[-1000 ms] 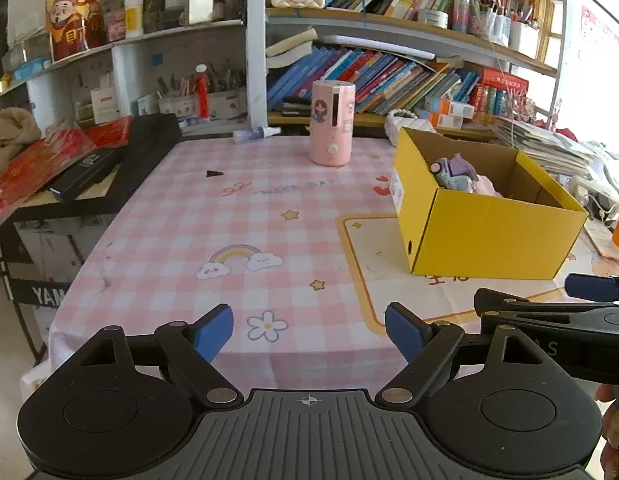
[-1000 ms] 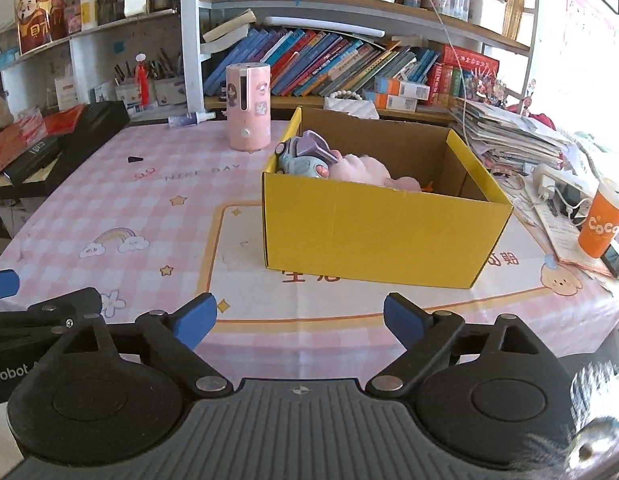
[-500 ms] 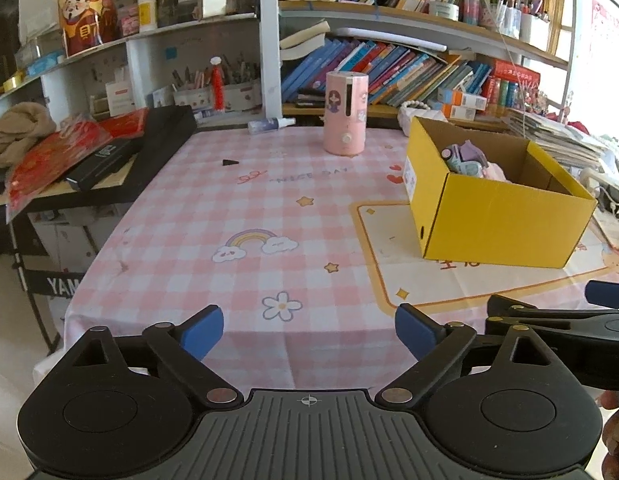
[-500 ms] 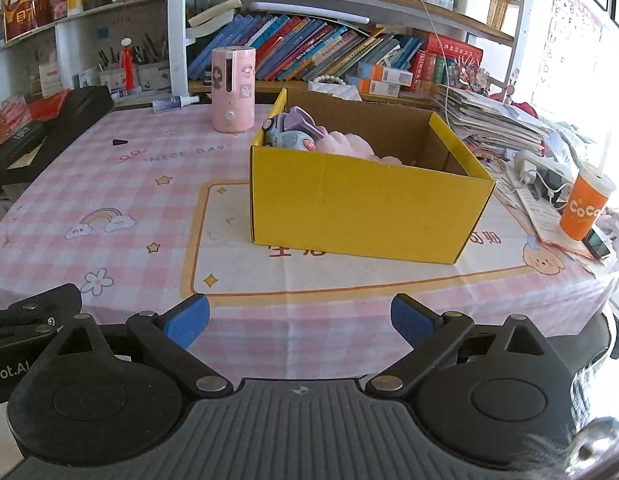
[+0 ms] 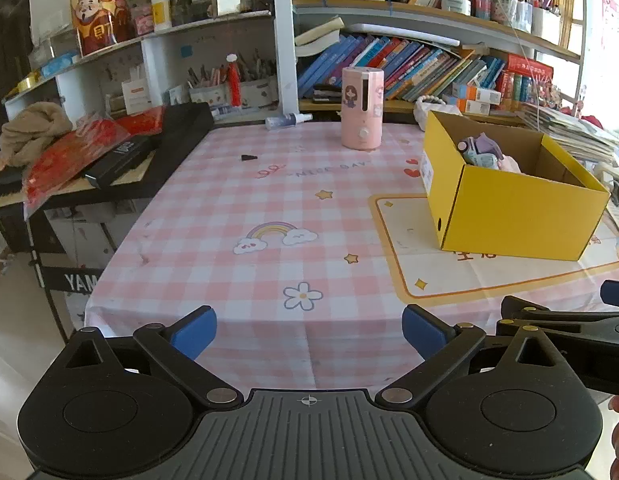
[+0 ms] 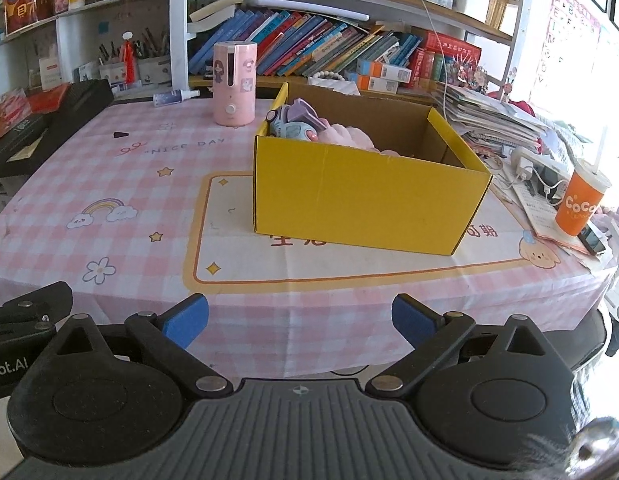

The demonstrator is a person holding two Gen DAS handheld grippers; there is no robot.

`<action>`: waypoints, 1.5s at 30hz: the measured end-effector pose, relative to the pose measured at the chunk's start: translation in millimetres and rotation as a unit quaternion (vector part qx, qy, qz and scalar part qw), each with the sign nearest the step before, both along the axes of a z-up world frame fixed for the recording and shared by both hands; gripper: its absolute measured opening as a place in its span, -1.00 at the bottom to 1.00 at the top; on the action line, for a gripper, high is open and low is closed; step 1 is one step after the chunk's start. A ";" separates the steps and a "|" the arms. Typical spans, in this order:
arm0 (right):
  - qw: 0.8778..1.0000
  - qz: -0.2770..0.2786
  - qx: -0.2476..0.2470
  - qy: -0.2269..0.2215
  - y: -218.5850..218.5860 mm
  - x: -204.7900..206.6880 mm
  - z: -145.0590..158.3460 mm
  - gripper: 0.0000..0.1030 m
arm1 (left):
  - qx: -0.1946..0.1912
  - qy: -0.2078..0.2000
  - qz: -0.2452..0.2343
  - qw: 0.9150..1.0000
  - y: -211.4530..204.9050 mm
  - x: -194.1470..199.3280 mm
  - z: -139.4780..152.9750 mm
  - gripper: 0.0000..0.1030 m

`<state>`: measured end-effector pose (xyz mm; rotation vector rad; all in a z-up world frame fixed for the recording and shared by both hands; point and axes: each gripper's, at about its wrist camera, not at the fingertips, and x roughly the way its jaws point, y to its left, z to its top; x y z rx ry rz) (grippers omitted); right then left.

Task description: Organize objects

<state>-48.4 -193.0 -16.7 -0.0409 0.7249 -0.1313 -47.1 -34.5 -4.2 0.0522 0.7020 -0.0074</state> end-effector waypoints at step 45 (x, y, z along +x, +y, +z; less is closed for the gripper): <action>1.000 0.007 -0.011 -0.001 6.8 0.7 1.1 0.92 | 0.012 0.001 0.026 1.000 -0.6 -1.5 0.1 1.00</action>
